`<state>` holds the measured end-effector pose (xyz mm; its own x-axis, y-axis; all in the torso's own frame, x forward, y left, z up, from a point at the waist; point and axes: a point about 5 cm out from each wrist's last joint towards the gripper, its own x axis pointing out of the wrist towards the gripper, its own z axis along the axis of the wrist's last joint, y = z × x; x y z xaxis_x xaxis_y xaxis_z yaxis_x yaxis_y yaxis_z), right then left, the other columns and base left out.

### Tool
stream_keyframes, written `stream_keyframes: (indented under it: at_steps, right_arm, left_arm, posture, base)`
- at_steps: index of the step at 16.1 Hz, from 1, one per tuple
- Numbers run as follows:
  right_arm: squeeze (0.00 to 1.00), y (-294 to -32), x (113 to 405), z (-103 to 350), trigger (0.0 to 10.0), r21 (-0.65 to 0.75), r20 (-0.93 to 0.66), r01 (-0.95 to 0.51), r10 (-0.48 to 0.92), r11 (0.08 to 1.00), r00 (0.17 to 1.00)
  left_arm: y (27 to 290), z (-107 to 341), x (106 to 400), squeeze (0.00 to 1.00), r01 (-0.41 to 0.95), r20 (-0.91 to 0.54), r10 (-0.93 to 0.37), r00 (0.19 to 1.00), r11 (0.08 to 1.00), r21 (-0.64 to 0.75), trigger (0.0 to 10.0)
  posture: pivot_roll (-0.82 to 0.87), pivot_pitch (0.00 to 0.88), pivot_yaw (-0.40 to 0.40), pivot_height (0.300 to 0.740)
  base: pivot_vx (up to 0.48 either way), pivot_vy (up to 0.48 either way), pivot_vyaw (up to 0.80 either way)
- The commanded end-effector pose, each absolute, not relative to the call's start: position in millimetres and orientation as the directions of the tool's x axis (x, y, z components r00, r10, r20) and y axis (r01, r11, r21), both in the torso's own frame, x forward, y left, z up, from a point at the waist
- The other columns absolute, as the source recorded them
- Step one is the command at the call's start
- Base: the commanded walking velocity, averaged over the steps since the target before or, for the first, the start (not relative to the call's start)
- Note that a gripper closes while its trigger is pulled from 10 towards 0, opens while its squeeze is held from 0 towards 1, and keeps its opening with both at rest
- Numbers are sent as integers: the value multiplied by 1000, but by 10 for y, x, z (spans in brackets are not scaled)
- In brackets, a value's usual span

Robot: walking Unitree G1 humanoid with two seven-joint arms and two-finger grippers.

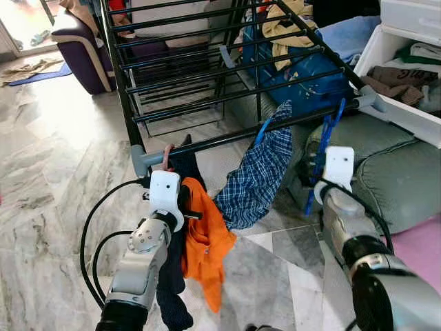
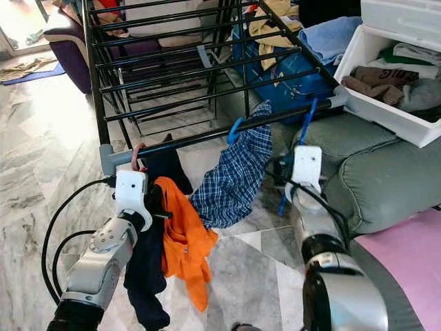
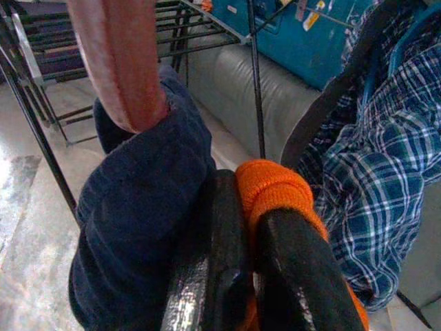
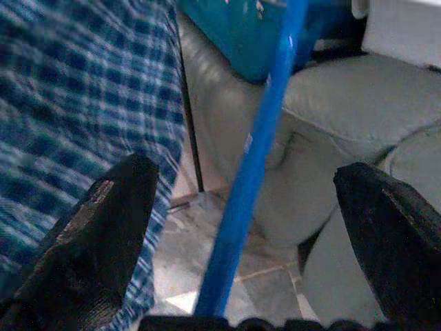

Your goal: Hang hanger

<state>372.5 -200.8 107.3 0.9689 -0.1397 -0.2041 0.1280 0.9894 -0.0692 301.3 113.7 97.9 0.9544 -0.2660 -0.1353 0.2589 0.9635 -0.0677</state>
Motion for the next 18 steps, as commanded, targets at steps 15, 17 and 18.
stream_keyframes:
  at_steps: [15,17,18]
  right_arm:
    - [0,-1889,3781,1119,0,-85,-227,238,-252,967,941]
    - [0,-1883,3781,1117,0,-73,-234,256,-266,964,935]
    - [0,-1880,3779,1109,0,-58,-243,268,-274,962,930]
  left_arm:
    - [1032,982,3049,0,279,-142,-287,947,958,-71,10000]
    - [1024,980,3052,0,282,-143,-289,946,957,-72,10000]
    - [1020,978,3055,0,283,-144,-291,946,956,-73,10000]
  posture:
    - [-36,106,0,740]
    - [-35,104,-1,740]
    - [-35,102,0,740]
  base:
    - [0,0,0]
    - [0,0,0]
    - [0,0,0]
